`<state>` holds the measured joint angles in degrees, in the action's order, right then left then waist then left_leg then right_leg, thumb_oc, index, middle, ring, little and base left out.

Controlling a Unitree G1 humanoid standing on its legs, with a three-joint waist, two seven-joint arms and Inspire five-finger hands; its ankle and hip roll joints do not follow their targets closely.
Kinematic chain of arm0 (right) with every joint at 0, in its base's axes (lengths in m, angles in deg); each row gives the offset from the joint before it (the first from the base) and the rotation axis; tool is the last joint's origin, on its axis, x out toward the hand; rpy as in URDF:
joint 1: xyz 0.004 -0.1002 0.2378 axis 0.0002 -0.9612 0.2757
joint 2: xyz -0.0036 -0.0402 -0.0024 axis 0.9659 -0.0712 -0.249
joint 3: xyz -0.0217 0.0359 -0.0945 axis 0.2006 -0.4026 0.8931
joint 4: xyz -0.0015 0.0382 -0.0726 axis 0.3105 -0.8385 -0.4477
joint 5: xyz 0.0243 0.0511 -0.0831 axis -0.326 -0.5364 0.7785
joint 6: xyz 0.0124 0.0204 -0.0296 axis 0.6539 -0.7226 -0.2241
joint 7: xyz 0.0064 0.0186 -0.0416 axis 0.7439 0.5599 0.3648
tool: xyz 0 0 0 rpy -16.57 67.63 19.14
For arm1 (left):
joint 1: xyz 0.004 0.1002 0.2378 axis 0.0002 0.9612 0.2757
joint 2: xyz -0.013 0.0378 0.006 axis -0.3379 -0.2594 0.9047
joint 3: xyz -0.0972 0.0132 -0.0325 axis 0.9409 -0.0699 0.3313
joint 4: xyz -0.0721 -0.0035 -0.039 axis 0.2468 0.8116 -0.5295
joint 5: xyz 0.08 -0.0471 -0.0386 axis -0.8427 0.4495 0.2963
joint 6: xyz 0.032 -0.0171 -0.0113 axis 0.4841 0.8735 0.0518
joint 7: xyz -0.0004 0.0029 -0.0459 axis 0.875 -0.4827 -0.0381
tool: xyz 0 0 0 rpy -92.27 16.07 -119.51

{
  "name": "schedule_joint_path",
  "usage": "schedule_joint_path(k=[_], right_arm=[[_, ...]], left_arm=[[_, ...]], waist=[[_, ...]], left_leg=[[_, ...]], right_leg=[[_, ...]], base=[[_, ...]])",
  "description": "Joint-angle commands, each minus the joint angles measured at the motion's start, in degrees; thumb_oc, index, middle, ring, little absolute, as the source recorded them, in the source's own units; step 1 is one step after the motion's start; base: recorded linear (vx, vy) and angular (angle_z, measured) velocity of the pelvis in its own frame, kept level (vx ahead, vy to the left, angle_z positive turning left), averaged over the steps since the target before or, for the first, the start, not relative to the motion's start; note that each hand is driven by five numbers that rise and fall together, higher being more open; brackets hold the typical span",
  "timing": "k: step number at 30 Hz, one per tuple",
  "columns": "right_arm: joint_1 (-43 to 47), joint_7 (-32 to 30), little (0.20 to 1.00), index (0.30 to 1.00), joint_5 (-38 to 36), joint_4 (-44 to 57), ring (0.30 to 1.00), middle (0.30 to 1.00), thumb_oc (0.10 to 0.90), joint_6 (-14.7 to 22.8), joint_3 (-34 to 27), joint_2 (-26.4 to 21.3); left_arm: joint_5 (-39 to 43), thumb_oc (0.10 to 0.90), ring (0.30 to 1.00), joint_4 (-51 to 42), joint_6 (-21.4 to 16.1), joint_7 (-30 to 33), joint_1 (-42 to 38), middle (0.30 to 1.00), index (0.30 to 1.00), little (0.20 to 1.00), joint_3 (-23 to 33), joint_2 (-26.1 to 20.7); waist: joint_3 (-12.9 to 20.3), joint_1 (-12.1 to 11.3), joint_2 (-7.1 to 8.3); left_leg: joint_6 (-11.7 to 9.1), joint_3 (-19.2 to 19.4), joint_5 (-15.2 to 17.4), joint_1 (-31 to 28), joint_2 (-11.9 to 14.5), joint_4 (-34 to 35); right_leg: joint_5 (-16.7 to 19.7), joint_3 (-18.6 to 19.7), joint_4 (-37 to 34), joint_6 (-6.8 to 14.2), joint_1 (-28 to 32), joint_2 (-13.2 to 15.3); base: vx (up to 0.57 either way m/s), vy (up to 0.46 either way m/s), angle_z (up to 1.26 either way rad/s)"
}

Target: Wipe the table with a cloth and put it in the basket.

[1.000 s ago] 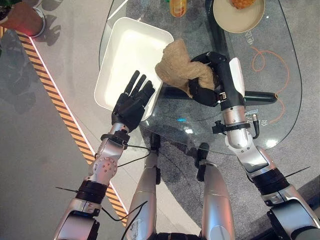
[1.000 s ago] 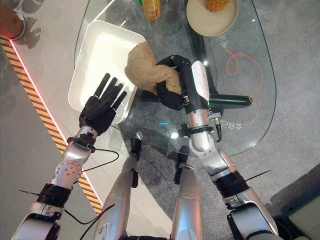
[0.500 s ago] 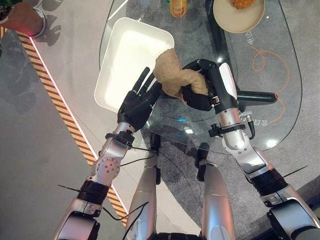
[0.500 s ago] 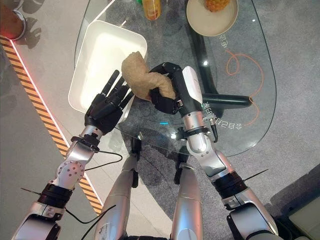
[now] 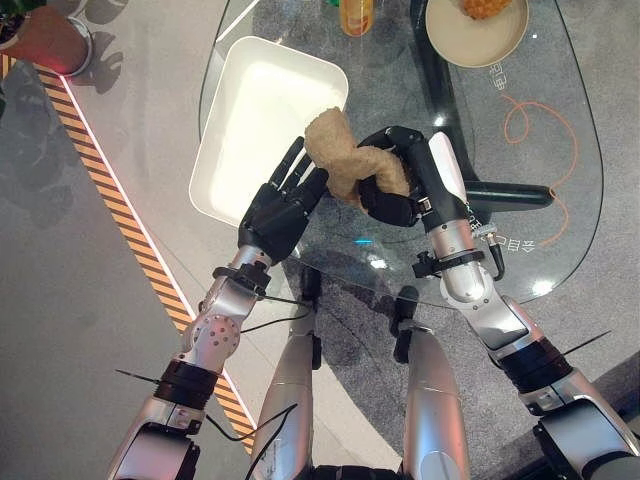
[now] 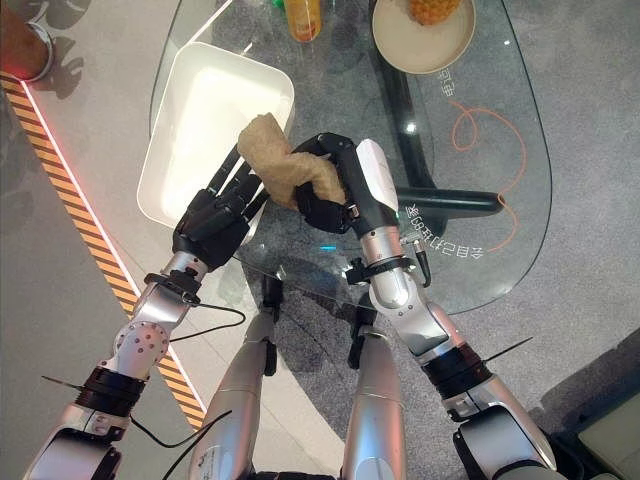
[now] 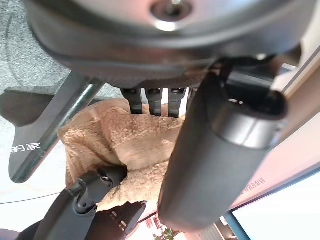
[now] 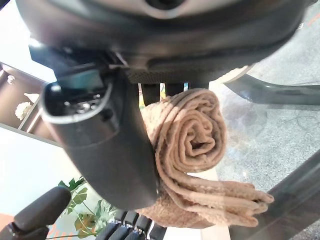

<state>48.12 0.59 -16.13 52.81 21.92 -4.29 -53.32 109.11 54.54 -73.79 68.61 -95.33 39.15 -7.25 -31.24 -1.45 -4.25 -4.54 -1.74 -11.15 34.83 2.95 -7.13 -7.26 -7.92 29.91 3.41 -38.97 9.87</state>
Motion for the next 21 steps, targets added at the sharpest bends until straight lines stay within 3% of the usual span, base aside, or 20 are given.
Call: schedule_joint_path(k=[1,21], right_arm=[[9.16,-0.56,0.2,0.3,-0.61,14.33,0.3,0.3,0.1,5.76,-0.57,0.62],[9.19,1.03,0.2,0.3,-1.18,14.29,0.3,0.3,0.1,4.71,0.62,0.14]], left_arm=[[1.34,0.8,0.9,-7.96,-1.3,-5.17,-4.67,0.9,0.9,0.9,-0.33,-1.29],[2.25,0.8,0.9,-8.88,-0.29,-8.71,-4.7,0.9,0.9,0.9,-1.52,-1.45]], waist=[[1.45,0.28,1.6],[1.45,0.38,1.56]], left_leg=[[2.7,4.02,10.18,-2.77,-2.52,-6.37],[2.71,3.86,10.55,-3.29,-2.73,-6.22]], right_leg=[[6.84,-0.34,-12.25,1.4,5.56,-1.1],[6.53,-0.25,-12.22,1.43,5.93,-1.06]], base=[[0.0,0.0,0.0],[0.0,0.0,0.0]])
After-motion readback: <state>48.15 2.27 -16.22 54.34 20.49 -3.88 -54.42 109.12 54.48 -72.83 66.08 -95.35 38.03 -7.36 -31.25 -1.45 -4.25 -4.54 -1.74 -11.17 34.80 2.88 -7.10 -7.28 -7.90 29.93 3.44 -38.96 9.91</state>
